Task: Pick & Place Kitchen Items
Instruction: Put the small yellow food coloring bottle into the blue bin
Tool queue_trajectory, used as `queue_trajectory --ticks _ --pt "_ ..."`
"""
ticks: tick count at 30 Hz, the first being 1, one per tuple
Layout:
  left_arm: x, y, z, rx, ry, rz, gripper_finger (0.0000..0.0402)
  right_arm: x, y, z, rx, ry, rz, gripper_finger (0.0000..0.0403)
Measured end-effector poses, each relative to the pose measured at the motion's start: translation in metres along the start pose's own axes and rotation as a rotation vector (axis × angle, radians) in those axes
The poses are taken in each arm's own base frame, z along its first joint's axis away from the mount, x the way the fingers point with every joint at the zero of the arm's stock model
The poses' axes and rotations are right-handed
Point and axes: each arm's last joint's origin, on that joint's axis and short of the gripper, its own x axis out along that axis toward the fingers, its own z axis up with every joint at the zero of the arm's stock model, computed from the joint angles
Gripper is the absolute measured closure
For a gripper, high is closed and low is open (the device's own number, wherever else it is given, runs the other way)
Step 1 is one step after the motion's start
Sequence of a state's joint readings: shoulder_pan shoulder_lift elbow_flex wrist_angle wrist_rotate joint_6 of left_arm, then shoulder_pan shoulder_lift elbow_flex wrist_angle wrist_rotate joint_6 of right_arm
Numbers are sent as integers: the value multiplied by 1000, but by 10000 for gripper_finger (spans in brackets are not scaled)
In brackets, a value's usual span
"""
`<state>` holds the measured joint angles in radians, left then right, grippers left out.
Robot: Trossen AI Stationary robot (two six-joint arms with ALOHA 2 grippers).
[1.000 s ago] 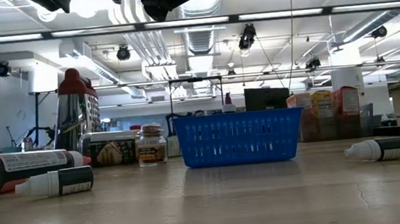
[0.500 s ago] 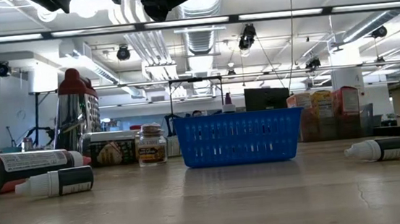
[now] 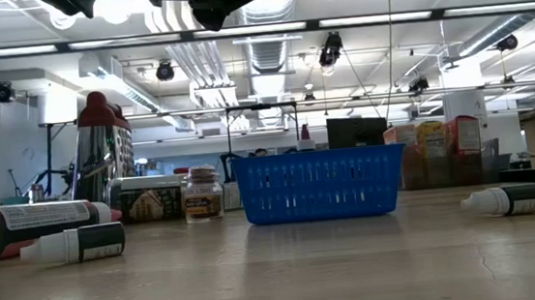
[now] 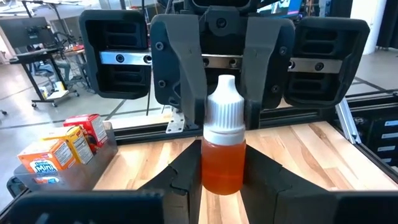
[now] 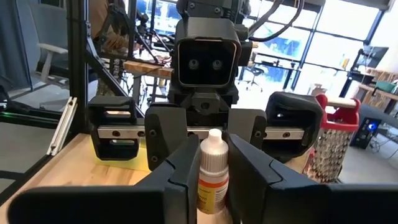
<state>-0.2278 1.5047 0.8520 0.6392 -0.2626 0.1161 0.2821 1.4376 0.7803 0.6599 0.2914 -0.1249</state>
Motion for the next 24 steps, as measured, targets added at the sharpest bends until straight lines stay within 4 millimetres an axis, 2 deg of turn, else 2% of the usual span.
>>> queue_trajectory --ticks 11,17,20,24 --pt "0 0 -3 -46 36 -2 312 -19 -7 12 48 115 12 225" --pt "3 -1 -6 -98 248 -5 312 -22 -8 15 101 310 12 192" --pt "2 0 -8 -105 397 1 312 -18 -6 10 109 417 7 185" --pt "-3 0 -17 -132 498 24 312 -10 -4 8 115 500 -1 184"
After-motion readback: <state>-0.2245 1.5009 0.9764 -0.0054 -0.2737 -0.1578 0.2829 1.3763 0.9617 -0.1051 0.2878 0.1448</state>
